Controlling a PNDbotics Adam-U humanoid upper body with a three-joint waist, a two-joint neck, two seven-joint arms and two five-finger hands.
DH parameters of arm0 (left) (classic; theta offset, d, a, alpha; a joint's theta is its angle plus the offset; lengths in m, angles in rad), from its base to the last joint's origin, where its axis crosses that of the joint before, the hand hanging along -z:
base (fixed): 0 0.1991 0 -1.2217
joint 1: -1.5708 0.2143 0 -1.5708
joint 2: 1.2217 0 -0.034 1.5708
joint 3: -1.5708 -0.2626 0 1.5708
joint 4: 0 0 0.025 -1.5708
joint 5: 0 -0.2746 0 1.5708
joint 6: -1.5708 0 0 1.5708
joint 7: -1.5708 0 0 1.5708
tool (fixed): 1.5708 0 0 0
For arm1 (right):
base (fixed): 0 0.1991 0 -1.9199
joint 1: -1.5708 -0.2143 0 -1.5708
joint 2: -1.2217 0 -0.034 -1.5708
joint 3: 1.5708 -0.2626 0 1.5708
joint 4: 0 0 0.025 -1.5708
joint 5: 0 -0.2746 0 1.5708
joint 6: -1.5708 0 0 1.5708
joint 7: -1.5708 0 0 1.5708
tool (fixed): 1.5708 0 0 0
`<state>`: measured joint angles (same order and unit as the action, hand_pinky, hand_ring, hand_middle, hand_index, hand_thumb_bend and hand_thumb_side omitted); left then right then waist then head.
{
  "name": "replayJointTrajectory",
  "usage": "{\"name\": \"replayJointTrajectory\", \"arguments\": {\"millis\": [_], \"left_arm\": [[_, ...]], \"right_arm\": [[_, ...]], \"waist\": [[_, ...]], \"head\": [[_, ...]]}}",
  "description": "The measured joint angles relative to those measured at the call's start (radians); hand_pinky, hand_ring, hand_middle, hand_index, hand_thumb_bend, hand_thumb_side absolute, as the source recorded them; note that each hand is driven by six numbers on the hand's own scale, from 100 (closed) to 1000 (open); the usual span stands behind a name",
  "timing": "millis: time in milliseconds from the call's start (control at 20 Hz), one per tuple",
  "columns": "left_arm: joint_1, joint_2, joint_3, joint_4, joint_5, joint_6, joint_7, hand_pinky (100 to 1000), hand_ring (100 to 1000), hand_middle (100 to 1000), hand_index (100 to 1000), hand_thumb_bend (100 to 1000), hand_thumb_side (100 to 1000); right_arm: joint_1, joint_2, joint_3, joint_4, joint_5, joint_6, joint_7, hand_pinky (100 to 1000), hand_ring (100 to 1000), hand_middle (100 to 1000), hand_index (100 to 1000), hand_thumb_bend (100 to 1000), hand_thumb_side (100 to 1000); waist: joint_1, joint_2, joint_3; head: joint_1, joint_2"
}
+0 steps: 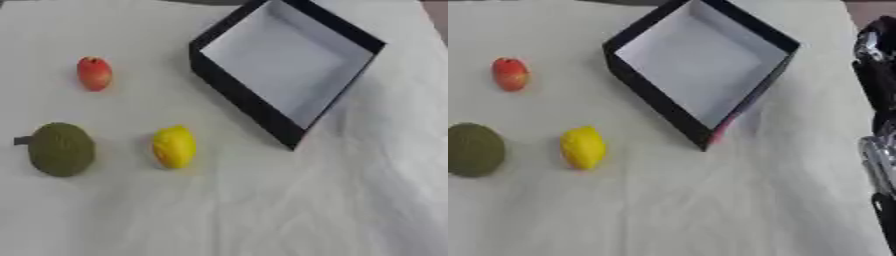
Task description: Pick up objects on the table and place them in the box.
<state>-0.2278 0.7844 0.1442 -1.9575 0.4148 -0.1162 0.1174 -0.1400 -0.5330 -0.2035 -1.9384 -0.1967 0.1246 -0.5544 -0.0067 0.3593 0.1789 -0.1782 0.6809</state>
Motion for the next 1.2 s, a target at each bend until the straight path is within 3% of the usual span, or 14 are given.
{"name": "replayJointTrajectory", "arguments": {"millis": [250,500,650,800,900,950,1000,1100,1200], "left_arm": [[0.017,0.087,-0.008,-0.017,-0.068,-0.016,-0.020,850,836,834,890,100,751],[0.035,0.231,-0.016,-0.029,-0.260,-0.034,-0.129,838,836,842,910,100,624],[0.043,0.303,-0.044,-0.029,-0.408,-0.024,-0.239,837,840,850,933,266,618],[0.030,0.351,-0.089,-0.027,-0.562,-0.023,-0.373,853,851,859,931,473,552],[0.007,0.370,-0.127,-0.012,-0.650,-0.031,-0.451,854,851,857,911,557,508],[-0.008,0.376,-0.148,0.002,-0.686,-0.037,-0.484,854,851,857,911,557,508],[-0.024,0.379,-0.169,0.018,-0.716,-0.044,-0.513,850,850,856,903,632,466],[-0.055,0.382,-0.216,0.059,-0.764,-0.061,-0.565,849,852,854,896,683,416],[-0.093,0.381,-0.264,0.102,-0.801,-0.082,-0.608,847,851,853,893,678,398]], "right_arm": [[0.007,0.000,0.000,0.000,0.001,0.003,-0.002,859,787,662,778,100,459],[0.018,0.000,0.000,0.000,0.008,0.007,-0.002,859,787,662,777,100,465],[0.021,-0.003,0.000,0.000,0.012,0.009,0.000,859,787,662,777,100,466],[0.023,-0.009,0.001,0.000,0.016,0.011,0.002,859,787,662,777,100,467],[0.022,-0.010,0.001,0.000,0.017,0.013,0.004,859,787,662,777,100,467],[0.022,-0.010,0.002,0.000,0.017,0.013,0.004,859,787,662,777,100,467],[0.020,-0.010,0.002,0.000,0.017,0.014,0.005,859,787,662,777,100,467],[0.016,-0.011,0.007,0.000,0.017,0.015,0.008,859,787,662,777,100,468],[0.011,-0.012,0.008,0.000,0.017,0.016,0.011,859,787,662,777,100,468]], "waist": [[0.005,0.000,0.001],[0.017,0.000,0.010],[0.024,0.000,0.012],[0.027,0.000,0.008],[0.031,0.000,0.001],[0.032,0.000,-0.002],[0.033,0.000,-0.006],[0.036,0.000,-0.015],[0.039,0.000,-0.022]], "head": [[-0.004,-0.008],[-0.009,-0.008],[-0.009,-0.008],[-0.008,-0.008],[-0.006,-0.008],[-0.003,-0.008],[0.000,-0.008],[0.007,-0.008],[0.013,-0.007]]}}
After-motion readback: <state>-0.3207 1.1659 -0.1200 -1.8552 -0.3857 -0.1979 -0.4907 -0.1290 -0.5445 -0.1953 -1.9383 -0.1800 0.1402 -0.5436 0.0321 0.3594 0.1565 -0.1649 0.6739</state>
